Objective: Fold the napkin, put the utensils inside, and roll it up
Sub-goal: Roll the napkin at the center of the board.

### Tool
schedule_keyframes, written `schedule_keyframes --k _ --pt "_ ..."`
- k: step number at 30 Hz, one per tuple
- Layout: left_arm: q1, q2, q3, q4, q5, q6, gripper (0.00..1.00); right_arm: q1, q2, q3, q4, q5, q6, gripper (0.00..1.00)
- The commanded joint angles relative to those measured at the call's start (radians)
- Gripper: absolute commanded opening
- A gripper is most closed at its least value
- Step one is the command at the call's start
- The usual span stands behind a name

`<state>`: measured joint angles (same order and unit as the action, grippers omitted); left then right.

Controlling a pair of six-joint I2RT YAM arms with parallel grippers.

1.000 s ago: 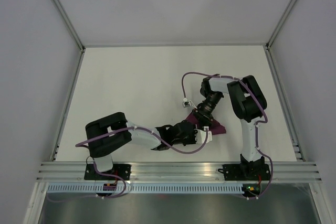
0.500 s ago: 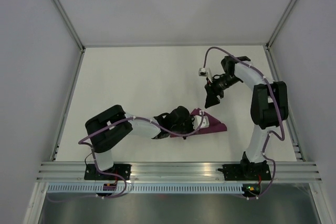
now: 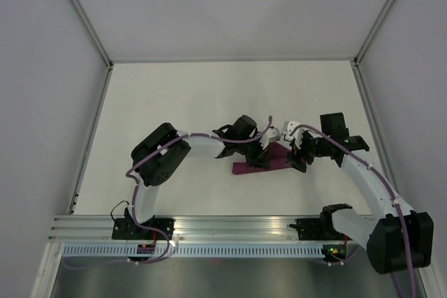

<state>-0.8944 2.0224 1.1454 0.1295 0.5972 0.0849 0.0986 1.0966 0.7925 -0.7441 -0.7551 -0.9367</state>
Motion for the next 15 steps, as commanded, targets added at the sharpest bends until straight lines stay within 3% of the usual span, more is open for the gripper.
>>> schedule_keyframes --k 1,8,15 --pt "0.028 0.130 -0.015 -0.313 0.001 -0.043 0.02 0.087 -0.043 -0.120 0.247 0.124 0.001 0.80" --pt "0.083 0.171 0.034 -0.393 0.137 -0.074 0.02 0.301 0.014 -0.286 0.460 0.307 0.024 0.81" --pt "0.101 0.226 0.102 -0.484 0.185 -0.074 0.03 0.415 0.040 -0.351 0.591 0.428 0.038 0.80"
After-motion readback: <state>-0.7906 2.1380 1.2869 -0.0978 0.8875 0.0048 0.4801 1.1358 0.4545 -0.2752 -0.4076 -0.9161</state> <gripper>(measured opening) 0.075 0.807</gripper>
